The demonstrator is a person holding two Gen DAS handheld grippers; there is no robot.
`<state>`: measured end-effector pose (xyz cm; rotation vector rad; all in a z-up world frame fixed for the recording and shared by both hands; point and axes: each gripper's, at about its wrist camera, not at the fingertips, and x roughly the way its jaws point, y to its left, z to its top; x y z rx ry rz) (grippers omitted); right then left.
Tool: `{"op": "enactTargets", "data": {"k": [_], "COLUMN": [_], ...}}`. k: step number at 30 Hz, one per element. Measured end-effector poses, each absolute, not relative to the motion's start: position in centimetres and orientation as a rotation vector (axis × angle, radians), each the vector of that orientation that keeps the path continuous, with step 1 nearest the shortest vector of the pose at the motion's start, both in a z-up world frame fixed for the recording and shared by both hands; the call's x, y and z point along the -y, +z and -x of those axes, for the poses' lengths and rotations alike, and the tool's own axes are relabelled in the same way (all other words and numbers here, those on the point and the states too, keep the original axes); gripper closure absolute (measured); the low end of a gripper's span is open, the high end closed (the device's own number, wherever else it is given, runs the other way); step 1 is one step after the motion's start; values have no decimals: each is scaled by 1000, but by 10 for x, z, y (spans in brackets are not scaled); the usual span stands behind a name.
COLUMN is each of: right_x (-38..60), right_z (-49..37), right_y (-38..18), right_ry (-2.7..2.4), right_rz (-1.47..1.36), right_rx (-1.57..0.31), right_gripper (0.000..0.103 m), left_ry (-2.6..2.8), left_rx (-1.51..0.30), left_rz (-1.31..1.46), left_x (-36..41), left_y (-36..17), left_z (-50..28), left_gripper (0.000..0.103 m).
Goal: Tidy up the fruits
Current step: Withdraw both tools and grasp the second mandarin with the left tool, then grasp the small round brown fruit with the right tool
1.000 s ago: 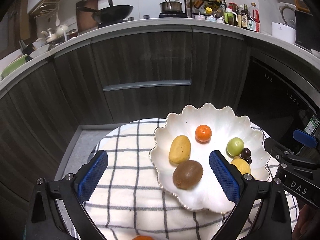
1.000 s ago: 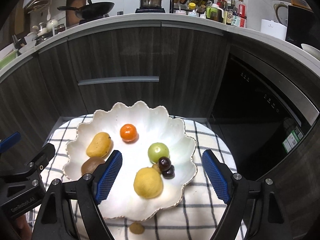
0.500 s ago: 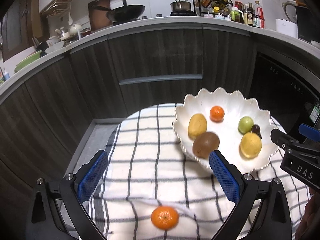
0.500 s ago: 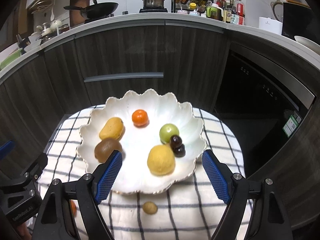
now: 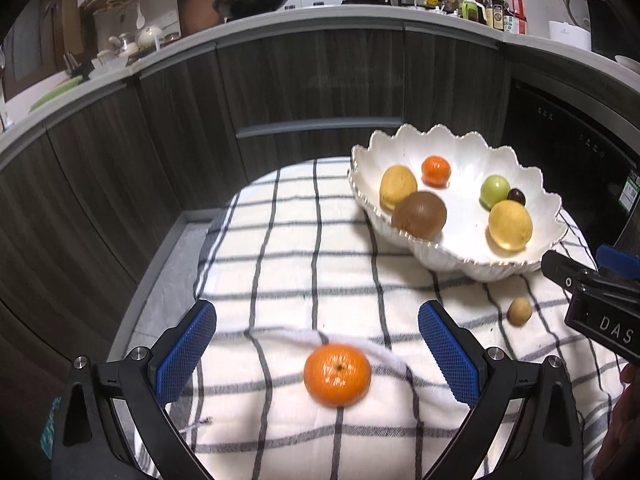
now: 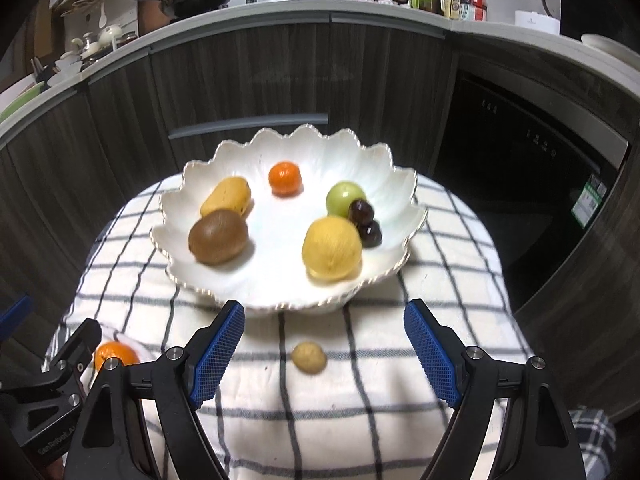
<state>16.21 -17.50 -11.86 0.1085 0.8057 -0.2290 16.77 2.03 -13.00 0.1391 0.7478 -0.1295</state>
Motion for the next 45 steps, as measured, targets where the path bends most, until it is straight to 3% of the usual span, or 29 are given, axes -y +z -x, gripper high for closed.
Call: {"op": "enactTargets", "data": {"k": [13, 31, 33, 45], "right_x": [166, 172, 173, 178], "right_z": [-160, -163, -163, -169], "right_y": [-148, -166, -167, -173], "right_ry": [-225, -252, -256, -242], "right_rz": [-87, -69, -68, -71], "right_rx": [-868, -903, -902, -903], "right_gripper": [20, 20, 20, 20], "left_ry": [-141, -194, -204, -185], "left_rx": [-820, -913, -920, -912], "left_rz": [-105, -121, -126, -100], "left_x": [-31, -20, -18, -19], "left_y": [-171, -202, -203, -198], "left_z": [-165, -175, -175, -168], "left_gripper": [1, 44, 55, 56]}}
